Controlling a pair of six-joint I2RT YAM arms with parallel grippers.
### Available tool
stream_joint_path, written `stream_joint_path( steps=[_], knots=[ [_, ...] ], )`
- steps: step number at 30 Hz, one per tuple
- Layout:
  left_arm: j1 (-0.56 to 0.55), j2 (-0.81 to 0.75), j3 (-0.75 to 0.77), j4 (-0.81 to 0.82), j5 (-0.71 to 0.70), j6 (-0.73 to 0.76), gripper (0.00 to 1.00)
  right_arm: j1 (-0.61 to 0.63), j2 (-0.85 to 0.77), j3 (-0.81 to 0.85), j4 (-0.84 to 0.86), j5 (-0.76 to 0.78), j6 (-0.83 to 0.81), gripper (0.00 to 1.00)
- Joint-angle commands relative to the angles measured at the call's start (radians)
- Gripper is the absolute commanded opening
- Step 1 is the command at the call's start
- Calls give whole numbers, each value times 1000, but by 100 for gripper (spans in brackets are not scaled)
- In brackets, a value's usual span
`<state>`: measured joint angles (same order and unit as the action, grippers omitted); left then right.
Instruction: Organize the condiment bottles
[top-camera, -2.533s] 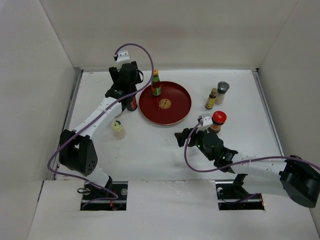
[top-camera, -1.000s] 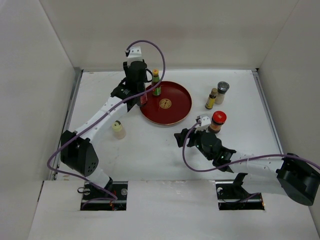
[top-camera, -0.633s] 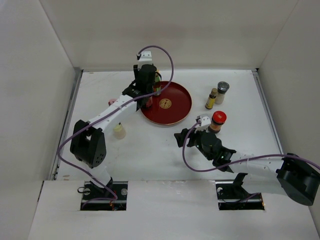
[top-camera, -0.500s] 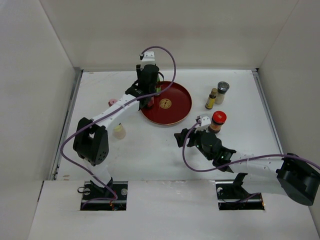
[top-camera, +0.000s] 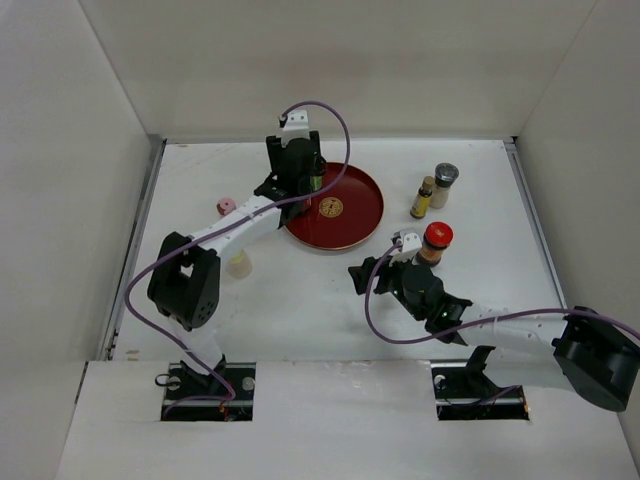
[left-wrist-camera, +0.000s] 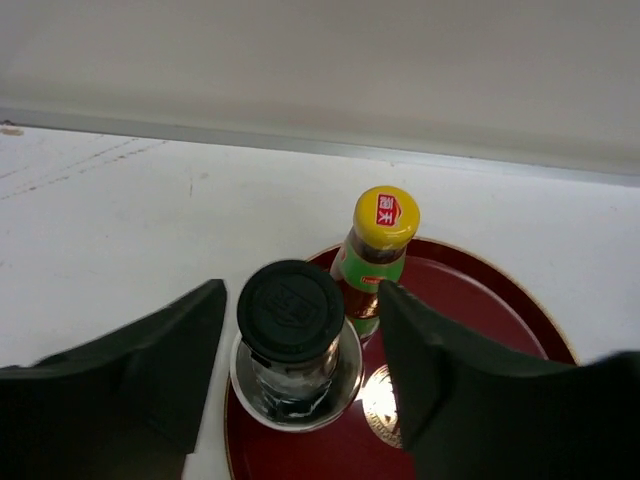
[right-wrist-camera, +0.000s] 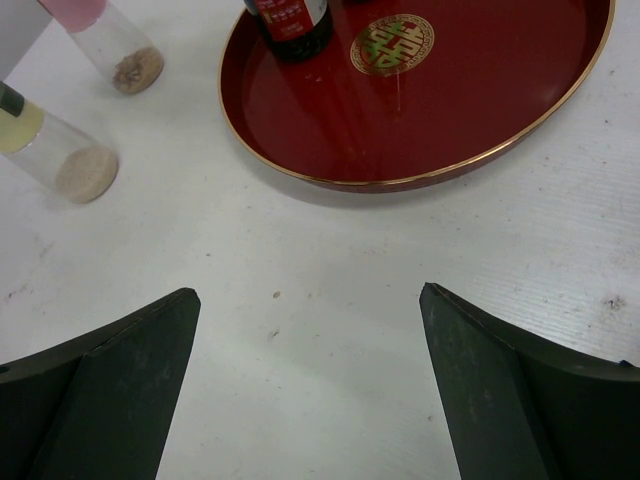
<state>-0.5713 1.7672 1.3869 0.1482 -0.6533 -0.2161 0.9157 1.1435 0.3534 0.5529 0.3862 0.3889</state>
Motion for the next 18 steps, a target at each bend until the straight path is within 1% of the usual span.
stream_joint_path(
  steps=[1,3,6,9,11,13,14,15,16,17,18],
  knots=[
    [-8,-83,-45,94,-16,-6,64,1,-13,32,48,22,-5,99],
    [-12,-121,-71,106,-23,-6,75,1,-16,32,44,23,-5,99],
    [-19,-193,-121,131,-29,-6,86,1,-24,29,45,26,-5,99],
    [-31,-285,-189,142,-46,-12,92,1,-28,30,39,26,-5,96],
    [-45,-360,-254,165,-58,-20,94,1,-34,32,39,26,-5,90],
    [-60,-444,-333,189,-75,-25,95,8,-66,30,41,13,7,71],
    [-71,-495,-377,198,-88,-31,95,21,-92,26,48,3,11,58],
    [-84,-550,-423,208,-98,-40,93,31,-117,21,53,-6,14,46],
    [-103,-604,-474,215,-101,-48,87,35,-140,19,50,-9,21,37],
    [-124,-655,-524,221,-104,-55,79,35,-160,24,38,-9,22,29],
    [-146,-704,-578,226,-105,-58,70,35,-183,30,19,-7,22,25]
  ],
)
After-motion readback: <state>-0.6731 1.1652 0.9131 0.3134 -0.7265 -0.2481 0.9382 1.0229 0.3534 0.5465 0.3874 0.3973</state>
